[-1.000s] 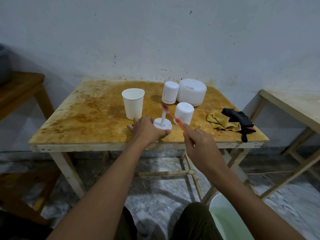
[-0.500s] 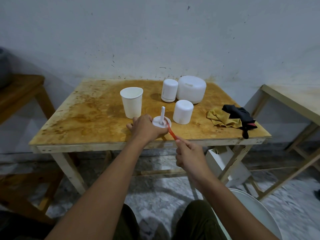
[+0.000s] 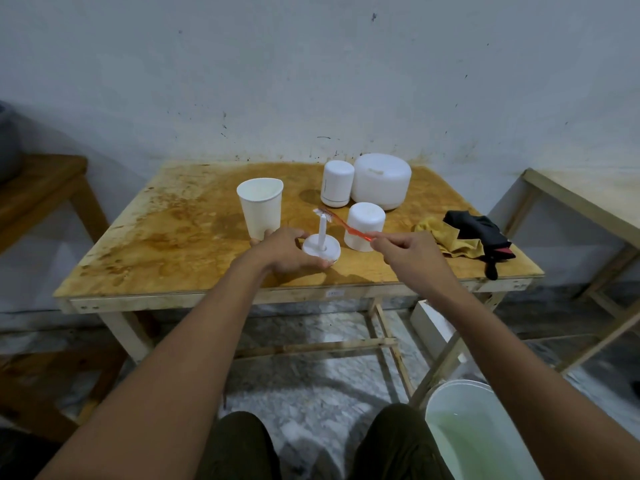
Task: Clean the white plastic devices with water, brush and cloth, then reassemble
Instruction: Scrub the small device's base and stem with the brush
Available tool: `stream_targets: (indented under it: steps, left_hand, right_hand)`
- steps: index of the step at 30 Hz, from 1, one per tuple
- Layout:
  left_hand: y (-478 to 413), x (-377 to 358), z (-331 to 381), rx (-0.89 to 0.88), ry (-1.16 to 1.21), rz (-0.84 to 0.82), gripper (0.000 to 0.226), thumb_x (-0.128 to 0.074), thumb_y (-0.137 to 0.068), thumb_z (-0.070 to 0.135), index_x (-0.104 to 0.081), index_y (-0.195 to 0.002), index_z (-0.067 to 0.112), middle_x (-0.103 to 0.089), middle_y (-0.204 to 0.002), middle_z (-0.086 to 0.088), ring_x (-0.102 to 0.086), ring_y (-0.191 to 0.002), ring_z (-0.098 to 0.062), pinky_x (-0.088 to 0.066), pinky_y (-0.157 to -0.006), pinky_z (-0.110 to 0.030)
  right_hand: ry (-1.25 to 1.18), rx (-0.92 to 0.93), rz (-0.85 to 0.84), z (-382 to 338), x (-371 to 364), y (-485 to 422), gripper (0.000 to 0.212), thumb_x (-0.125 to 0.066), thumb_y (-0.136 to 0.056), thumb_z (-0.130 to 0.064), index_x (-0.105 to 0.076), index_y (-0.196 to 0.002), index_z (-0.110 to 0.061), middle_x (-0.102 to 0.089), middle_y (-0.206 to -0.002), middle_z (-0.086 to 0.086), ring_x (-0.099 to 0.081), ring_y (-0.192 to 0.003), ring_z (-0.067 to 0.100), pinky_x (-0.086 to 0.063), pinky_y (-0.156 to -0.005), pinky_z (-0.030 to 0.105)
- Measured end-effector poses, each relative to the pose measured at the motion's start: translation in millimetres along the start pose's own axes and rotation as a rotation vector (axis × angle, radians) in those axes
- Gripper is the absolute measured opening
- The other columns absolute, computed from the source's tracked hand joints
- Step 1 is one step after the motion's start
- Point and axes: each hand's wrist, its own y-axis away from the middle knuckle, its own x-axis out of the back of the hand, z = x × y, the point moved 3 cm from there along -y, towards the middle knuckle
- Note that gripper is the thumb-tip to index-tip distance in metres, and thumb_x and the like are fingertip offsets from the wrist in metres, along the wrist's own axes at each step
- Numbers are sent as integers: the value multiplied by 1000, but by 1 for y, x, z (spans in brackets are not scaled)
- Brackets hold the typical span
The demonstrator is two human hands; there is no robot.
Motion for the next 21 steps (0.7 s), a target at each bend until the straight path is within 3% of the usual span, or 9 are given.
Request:
stream_targets:
  steps: [2, 3, 5, 6, 9, 12, 14, 18, 21]
  left_hand:
    - [-3, 2, 0, -6, 7, -48, 93, -73, -70, 68, -40, -148, 29, -54, -140, -1, -47, -128, -27, -33, -110, -52]
    - [-4, 3, 1, -5, 2, -58, 93, -73, -70, 67, -39, -148, 30, -54, -141, -2, -46, -129, -27, -35, -110, -52]
    - [-6, 3, 1, 5, -14, -74, 95, -74, -70, 66, -36, -150, 31, -52, -142, -3, -43, -132, -28, -35, -111, -51]
    - [-6, 3, 1, 7, -18, -77, 95, -74, -70, 66, -36, -150, 32, -51, -143, -3, -43, -132, -28, -35, -111, -51]
    - [-7, 2, 0, 2, -19, -79, 91, -73, -71, 66, -37, -149, 36, -52, -140, -3, -45, -128, -28, -39, -109, -49]
    - [-8, 1, 0, -4, -9, -73, 85, -74, -71, 65, -41, -146, 40, -52, -140, -2, -44, -128, -29, -39, -109, -50]
    - [-8, 0, -2, 2, -10, -61, 87, -74, -69, 67, -41, -145, 40, -51, -141, -1, -43, -130, -29, -37, -109, -50]
    - [-5, -2, -3, 15, -11, -30, 100, -67, -54, 83, -44, -143, 42, -54, -138, 0, -42, -131, -30, -31, -111, -55]
    - [0, -5, -1, 19, -22, 74, 85, -69, -69, 73, -46, -143, 37, -55, -136, 0, -37, -135, -30, -17, -112, -55]
  right_hand:
    - [74, -13, -49, -2, 0, -6, 34, -59, -92, -24, -69, -63, -8, -66, -62, 10, -24, -41, 6, -25, -46, 20]
    - [81, -3, -44, -4, 0, -6, 36, -58, -92, -23, -67, -59, -12, -68, -60, 3, -25, -39, 6, -25, -46, 21]
    - [38, 11, -5, -5, 1, -6, 31, -57, -93, -19, -71, -70, -2, -52, -42, -15, -27, -38, 6, -25, -47, 21]
    - [20, 18, 6, -5, 0, -6, 29, -57, -93, -17, -72, -75, -1, -52, -42, -19, -29, -37, 5, -26, -46, 19]
    - [179, 34, -45, 4, -7, -2, 23, -58, -92, -18, -77, -106, -18, -71, -73, -11, -44, -39, 0, -28, -40, 9]
    - [486, 139, -81, 10, -11, 3, 32, -57, -93, -24, -68, -123, -29, -66, -72, -4, -50, -53, 5, -36, -50, 16]
    - [612, 209, -72, 6, -7, 8, 34, -55, -94, -26, -65, -127, -32, -59, -65, -2, -46, -54, 8, -35, -51, 22]
    - [601, 222, -71, -1, 3, 15, 33, -57, -93, -26, -65, -125, -31, -46, -54, -11, -43, -49, 9, -29, -47, 19]
    - [669, 243, -33, -1, -1, 18, 35, -54, -94, -26, -64, -127, -30, -47, -58, -7, -42, -51, 10, -28, -46, 22]
